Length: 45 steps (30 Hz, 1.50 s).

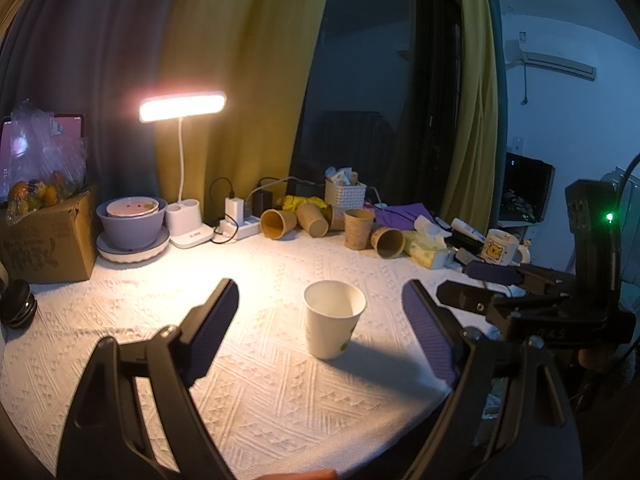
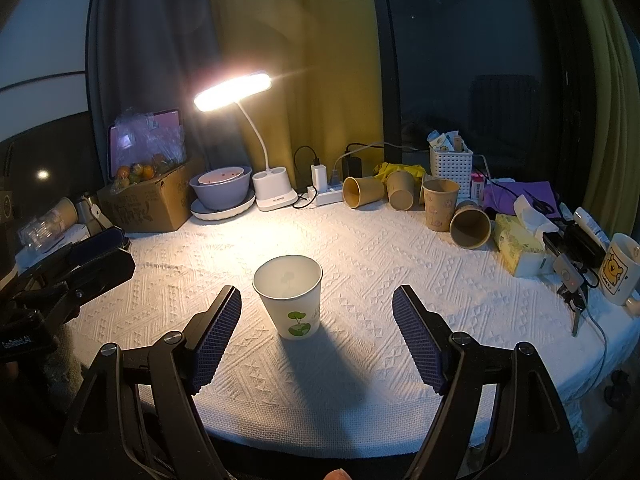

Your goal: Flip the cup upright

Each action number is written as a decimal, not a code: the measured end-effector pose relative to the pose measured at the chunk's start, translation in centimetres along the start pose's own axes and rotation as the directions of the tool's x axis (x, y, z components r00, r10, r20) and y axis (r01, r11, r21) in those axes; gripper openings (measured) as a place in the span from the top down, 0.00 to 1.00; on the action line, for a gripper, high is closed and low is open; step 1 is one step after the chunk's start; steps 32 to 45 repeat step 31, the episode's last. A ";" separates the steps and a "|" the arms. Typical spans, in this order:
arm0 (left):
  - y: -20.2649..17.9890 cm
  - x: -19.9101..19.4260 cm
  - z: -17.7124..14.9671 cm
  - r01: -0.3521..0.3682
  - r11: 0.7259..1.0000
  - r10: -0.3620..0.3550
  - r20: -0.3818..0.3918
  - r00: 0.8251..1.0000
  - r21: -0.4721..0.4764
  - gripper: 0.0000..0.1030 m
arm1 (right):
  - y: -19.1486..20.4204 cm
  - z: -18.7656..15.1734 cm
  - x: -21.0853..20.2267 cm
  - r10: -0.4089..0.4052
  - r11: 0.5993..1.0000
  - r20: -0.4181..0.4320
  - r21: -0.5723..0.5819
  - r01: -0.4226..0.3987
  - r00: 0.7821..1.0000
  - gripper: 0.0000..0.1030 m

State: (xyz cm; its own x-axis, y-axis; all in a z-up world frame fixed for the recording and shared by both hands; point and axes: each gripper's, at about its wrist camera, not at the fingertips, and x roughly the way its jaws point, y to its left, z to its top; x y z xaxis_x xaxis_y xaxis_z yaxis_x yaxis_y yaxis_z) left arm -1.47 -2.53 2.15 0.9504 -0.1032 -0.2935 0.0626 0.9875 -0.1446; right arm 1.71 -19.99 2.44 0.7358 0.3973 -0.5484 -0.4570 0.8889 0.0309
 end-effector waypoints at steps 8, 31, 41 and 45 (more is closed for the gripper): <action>0.0 0.0 0.0 -0.001 1.000 0.001 -0.001 1.000 -0.001 0.18 | 0.1 0.0 0.0 0.000 1.000 0.000 0.000 0.000 1.000 0.22; -0.2 0.0 -0.1 0.006 1.000 -0.006 0.004 1.000 -0.005 0.18 | 0.3 0.1 0.1 -0.002 1.000 -0.002 0.002 0.002 1.000 0.22; -0.2 0.0 -0.1 0.006 1.000 -0.006 0.004 1.000 -0.005 0.18 | 0.3 0.1 0.1 -0.002 1.000 -0.002 0.002 0.002 1.000 0.22; -0.2 0.0 -0.1 0.006 1.000 -0.006 0.004 1.000 -0.005 0.18 | 0.3 0.1 0.1 -0.002 1.000 -0.002 0.002 0.002 1.000 0.22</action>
